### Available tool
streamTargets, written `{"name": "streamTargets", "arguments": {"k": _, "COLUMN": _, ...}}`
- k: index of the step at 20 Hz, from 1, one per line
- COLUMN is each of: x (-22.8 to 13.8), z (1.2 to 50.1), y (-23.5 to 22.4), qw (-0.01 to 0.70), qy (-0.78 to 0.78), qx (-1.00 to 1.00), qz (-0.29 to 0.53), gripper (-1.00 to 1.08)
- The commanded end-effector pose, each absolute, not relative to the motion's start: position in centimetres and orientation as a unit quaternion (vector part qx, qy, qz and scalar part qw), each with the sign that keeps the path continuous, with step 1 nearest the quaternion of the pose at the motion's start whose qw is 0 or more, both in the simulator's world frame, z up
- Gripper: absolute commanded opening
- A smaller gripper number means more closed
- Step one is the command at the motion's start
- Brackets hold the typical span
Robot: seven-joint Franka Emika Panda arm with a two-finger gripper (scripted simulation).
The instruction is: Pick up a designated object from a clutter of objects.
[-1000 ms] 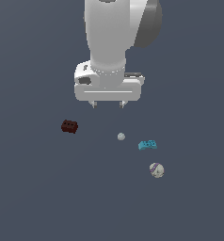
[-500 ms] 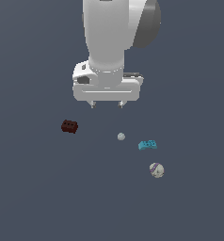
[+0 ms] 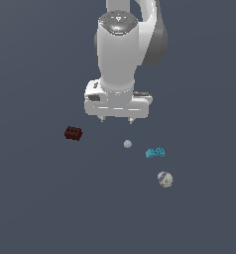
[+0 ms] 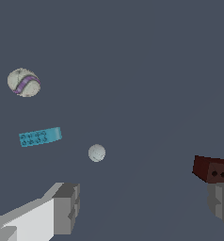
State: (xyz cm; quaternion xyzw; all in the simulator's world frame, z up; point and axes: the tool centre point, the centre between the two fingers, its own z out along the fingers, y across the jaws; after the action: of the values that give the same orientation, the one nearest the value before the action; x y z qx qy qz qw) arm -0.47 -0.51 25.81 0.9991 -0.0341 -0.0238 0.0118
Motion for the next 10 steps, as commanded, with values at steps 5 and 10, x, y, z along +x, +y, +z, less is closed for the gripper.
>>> {"name": "streamTargets", "arguments": {"k": 5, "x": -0.7, "z": 20.6, "y": 1.1, "qw": 0.009, "qy": -0.087, "qx": 0.996, "qz": -0.017, "gripper": 1.00}}
{"name": "streamTargets", "arguments": {"k": 10, "x": -1.4, "z": 16.2, "y": 2.4, "qw": 0.006, "qy": -0.136, "qx": 0.991, "qz": -0.012, "gripper": 1.00}}
